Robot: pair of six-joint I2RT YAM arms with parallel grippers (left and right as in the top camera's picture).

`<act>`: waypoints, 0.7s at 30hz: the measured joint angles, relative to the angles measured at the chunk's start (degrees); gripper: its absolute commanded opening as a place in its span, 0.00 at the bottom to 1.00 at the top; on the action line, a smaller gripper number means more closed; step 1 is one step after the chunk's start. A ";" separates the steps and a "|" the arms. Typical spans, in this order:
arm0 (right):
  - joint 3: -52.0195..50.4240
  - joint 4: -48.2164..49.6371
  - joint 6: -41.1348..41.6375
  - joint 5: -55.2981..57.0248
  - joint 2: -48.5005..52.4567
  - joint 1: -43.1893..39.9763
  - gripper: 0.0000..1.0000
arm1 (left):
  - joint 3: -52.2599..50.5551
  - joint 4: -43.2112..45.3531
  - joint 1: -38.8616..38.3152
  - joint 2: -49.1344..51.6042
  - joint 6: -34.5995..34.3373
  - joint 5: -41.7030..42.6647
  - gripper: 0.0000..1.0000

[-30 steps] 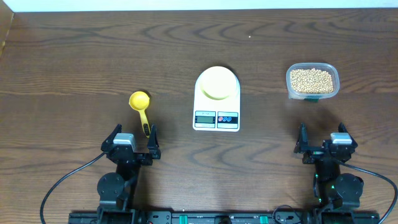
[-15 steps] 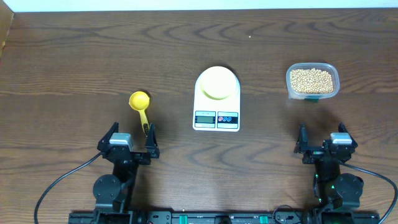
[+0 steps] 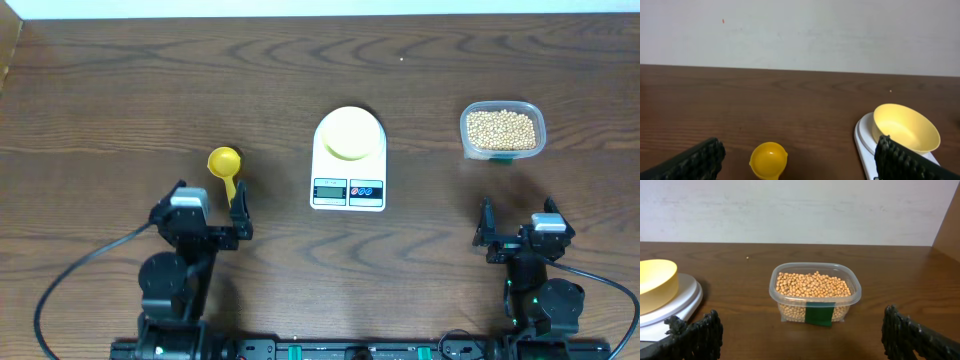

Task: Scoop item into bowl and weigh 50g on scale
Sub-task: 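Raise the left arm and move the left gripper over the yellow scoop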

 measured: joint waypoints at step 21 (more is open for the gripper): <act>0.00 0.00 0.02 0.00 0.00 0.00 0.99 | 20.13 -13.11 0.00 15.61 0.63 -1.03 0.98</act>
